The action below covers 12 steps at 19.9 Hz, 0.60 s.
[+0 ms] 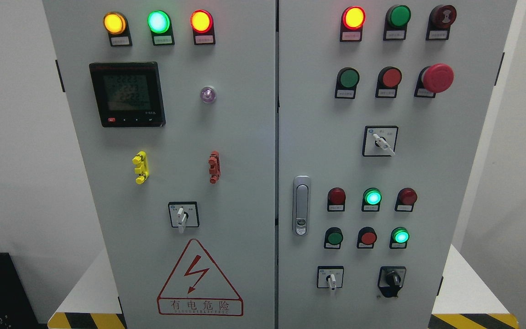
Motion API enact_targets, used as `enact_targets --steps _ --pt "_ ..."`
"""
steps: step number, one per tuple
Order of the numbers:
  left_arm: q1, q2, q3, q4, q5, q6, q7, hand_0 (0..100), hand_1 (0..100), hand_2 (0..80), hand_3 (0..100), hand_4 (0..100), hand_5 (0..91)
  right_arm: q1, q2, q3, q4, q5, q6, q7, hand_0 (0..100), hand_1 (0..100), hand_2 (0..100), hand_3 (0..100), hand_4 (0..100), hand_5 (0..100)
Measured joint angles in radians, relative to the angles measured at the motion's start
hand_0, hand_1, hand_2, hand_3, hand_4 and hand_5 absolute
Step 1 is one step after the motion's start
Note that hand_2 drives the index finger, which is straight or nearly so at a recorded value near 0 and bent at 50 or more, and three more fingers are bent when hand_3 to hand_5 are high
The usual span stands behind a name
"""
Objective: Turn on light switch 1
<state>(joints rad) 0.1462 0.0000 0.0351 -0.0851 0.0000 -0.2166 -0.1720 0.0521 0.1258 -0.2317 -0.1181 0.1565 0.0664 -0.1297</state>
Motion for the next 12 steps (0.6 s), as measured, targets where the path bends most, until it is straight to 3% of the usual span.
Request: enact_targets --steps 12 --pt "0.031 0.000 0.003 -0.062 0.000 -0.004 0.004 14 0 0.0 0 0 0.0 0.000 0.000 0.000 0.000 0.000 0.000 0.000 31 0 0 0 0 0"
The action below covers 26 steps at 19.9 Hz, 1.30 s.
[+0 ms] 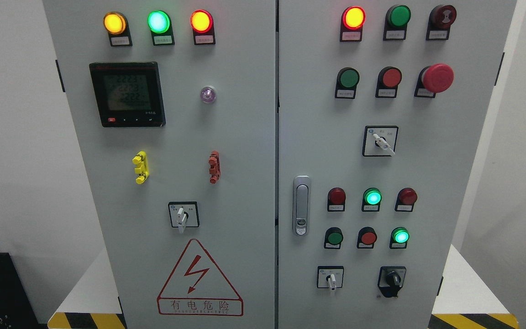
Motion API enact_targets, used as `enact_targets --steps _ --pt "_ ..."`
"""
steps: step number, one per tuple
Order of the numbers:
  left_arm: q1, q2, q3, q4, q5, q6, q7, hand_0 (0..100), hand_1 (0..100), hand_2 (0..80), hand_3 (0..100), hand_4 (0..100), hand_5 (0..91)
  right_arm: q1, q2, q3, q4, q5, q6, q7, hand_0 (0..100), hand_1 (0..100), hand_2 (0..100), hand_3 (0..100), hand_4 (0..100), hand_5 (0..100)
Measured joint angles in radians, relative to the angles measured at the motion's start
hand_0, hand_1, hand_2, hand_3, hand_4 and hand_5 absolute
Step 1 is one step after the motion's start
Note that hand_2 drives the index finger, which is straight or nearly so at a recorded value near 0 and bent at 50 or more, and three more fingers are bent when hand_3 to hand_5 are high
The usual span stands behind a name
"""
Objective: Turn on light switch 1
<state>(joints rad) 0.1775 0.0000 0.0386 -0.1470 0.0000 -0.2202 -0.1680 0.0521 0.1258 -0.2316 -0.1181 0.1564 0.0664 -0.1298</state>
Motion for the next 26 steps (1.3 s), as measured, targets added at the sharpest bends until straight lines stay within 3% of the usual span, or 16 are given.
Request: enact_targets --steps 5,7,8,9,10,11,13,16,21,26 --pt "0.100 0.000 0.022 -0.240 0.000 0.061 0.008 14 1 0.0 0 0 0.0 0.000 0.000 0.000 0.000 0.000 0.000 0.000 31 0 0 0 0 0" --pt "0.138 0.005 0.033 -0.372 0.000 0.097 -0.012 16 3 0.0 0 1 0.0 0.000 0.000 0.000 0.000 0.000 0.000 0.000 31 0 0 0 0 0" --pt "0.153 0.008 0.039 -0.437 0.000 0.112 -0.022 16 4 0.0 0 5 0.0 0.000 0.000 0.000 0.000 0.000 0.000 0.000 31 0 0 0 0 0" --pt "0.165 0.011 0.046 -0.502 0.000 0.119 -0.027 16 7 0.0 3 23 0.0 0.000 0.000 0.000 0.000 0.000 0.000 0.000 31 0 0 0 0 0" --pt "0.176 0.014 0.053 -0.563 0.000 0.127 -0.030 18 9 0.0 12 31 0.0 0.000 0.000 0.000 0.000 0.000 0.000 0.000 31 0 0 0 0 0" --pt "0.185 0.017 0.059 -0.623 0.000 0.132 -0.030 19 11 0.0 19 36 3.2 0.000 0.000 0.000 0.000 0.000 0.000 0.000 31 0 0 0 0 0" --pt "0.199 0.021 0.074 -0.745 0.000 0.134 -0.035 22 17 1.9 30 51 19.9 0.000 0.000 0.000 0.000 0.000 0.000 0.000 31 0 0 0 0 0" --pt "0.211 0.025 0.095 -0.907 0.000 0.137 0.008 25 29 14.1 43 62 36.3 0.000 0.000 0.000 0.000 0.000 0.000 0.000 31 0 0 0 0 0" --pt "0.220 0.030 0.120 -1.141 0.000 0.137 0.063 29 41 24.2 59 76 60.5 0.000 0.000 0.000 0.000 0.000 0.000 0.000 31 0 0 0 0 0" --pt "0.222 0.034 0.137 -1.339 0.004 0.142 0.114 30 49 32.1 76 85 72.7 0.000 0.000 0.000 0.000 0.000 0.000 0.000 31 0 0 0 0 0"
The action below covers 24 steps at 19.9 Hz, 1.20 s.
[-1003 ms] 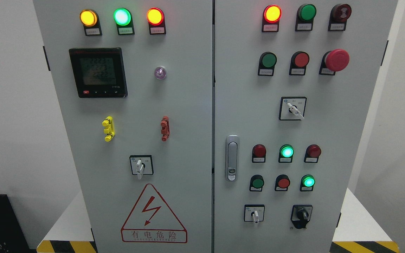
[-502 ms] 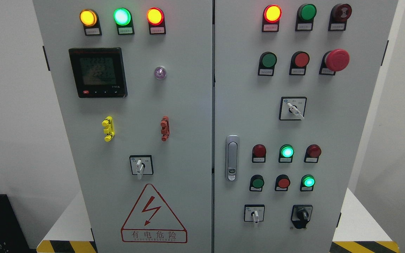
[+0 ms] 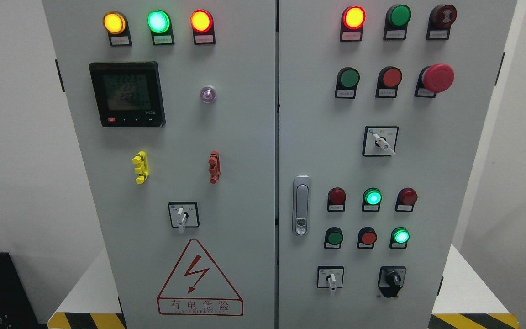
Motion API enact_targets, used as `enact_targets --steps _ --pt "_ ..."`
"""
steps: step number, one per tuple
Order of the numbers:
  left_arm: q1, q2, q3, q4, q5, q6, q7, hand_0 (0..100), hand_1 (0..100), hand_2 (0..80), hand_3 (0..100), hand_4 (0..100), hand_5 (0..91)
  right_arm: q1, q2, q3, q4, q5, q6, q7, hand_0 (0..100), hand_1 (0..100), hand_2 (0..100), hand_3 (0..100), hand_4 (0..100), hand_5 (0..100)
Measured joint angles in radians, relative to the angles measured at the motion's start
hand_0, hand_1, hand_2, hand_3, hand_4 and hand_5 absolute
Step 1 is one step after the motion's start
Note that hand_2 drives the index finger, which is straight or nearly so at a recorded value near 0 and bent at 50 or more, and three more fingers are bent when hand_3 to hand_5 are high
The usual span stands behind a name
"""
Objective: Turn on light switch 1
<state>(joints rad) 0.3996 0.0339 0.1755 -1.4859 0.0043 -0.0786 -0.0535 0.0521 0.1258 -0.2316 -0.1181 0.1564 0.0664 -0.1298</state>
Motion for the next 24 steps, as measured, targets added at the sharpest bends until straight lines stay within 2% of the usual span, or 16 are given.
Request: enact_targets --steps 1,6,11,17,19,24 --pt "0.000 0.000 0.003 -0.036 0.006 0.000 0.010 29 50 33.6 80 86 74.2 0.000 0.000 0.000 0.000 0.000 0.000 0.000 31 0 0 0 0 0" --pt "-0.002 0.002 0.010 -0.188 0.034 0.007 0.035 26 54 37.5 85 88 77.8 0.000 0.000 0.000 0.000 0.000 0.000 0.000 31 0 0 0 0 0" --pt "-0.045 0.003 0.012 -0.316 0.048 0.097 0.052 24 55 38.8 85 89 78.5 0.000 0.000 0.000 0.000 0.000 0.000 0.000 31 0 0 0 0 0" --pt "-0.156 0.004 0.004 -0.424 0.056 0.194 0.097 22 60 41.2 85 89 78.7 0.000 0.000 0.000 0.000 0.000 0.000 0.000 31 0 0 0 0 0" --pt "-0.193 0.004 -0.002 -0.447 0.057 0.218 0.108 17 62 43.1 86 89 78.9 0.000 0.000 0.000 0.000 0.000 0.000 0.000 31 0 0 0 0 0" --pt "-0.275 0.005 -0.022 -0.492 0.059 0.276 0.146 10 66 47.7 87 90 79.1 0.000 0.000 0.000 0.000 0.000 0.000 0.000 31 0 0 0 0 0"
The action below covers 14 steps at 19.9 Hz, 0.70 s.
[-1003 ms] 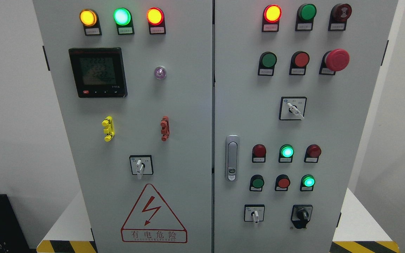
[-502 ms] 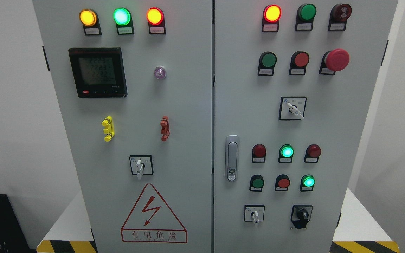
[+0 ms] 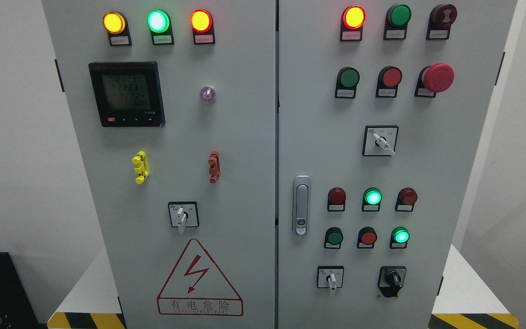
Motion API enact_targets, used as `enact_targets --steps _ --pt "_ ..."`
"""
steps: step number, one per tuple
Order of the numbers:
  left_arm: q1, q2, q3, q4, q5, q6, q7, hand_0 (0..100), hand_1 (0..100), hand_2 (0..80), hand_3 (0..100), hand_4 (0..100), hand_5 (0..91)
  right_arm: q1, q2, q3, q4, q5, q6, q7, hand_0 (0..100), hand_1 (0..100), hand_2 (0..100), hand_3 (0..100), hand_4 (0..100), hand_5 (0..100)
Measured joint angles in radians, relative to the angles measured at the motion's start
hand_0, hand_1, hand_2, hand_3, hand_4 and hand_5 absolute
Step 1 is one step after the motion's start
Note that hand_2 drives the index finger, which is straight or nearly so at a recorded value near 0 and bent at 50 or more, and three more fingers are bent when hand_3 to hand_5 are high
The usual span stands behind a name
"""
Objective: Turn on light switch 1
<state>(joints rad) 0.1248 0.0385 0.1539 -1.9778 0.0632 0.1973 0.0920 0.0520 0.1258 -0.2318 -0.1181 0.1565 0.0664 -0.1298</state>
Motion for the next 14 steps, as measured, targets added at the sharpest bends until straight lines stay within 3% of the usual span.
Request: enact_targets --steps 14 --pt "-0.155 -0.026 -0.092 -0.052 -0.005 0.130 0.098 3 71 50.7 88 91 79.1 0.000 0.000 0.000 0.000 0.000 0.000 0.000 31 0 0 0 0 0"
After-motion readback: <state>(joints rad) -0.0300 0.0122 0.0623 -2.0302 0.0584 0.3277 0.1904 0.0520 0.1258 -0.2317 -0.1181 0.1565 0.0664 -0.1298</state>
